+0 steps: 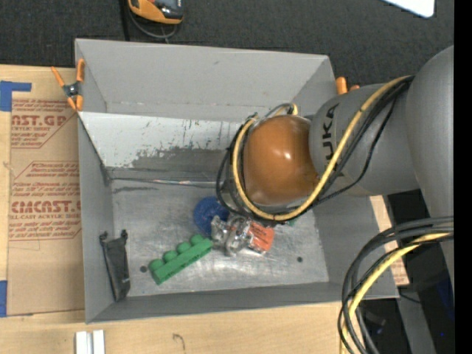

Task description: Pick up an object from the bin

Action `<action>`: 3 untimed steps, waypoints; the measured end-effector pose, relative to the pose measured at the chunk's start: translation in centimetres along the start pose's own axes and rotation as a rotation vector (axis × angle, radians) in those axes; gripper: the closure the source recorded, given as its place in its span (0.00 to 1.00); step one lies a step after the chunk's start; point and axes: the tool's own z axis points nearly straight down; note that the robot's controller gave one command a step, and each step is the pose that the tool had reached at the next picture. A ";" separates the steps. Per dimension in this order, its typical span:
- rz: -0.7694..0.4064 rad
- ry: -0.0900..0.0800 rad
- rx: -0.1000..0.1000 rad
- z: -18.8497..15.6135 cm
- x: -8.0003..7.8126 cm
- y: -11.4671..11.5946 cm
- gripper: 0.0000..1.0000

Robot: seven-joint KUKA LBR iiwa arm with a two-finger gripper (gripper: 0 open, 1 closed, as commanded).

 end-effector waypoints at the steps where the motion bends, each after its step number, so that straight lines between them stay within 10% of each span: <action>1: 0.000 0.000 0.000 0.0 0.0 0.0 1.00; 2: -0.070 0.014 -0.012 -1.4 0.3 0.2 1.00; 3: -0.043 0.011 -0.007 -5.7 1.0 -7.7 0.00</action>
Offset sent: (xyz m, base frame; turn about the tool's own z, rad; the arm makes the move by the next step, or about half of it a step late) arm 0.0091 -0.0055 0.1496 -0.5261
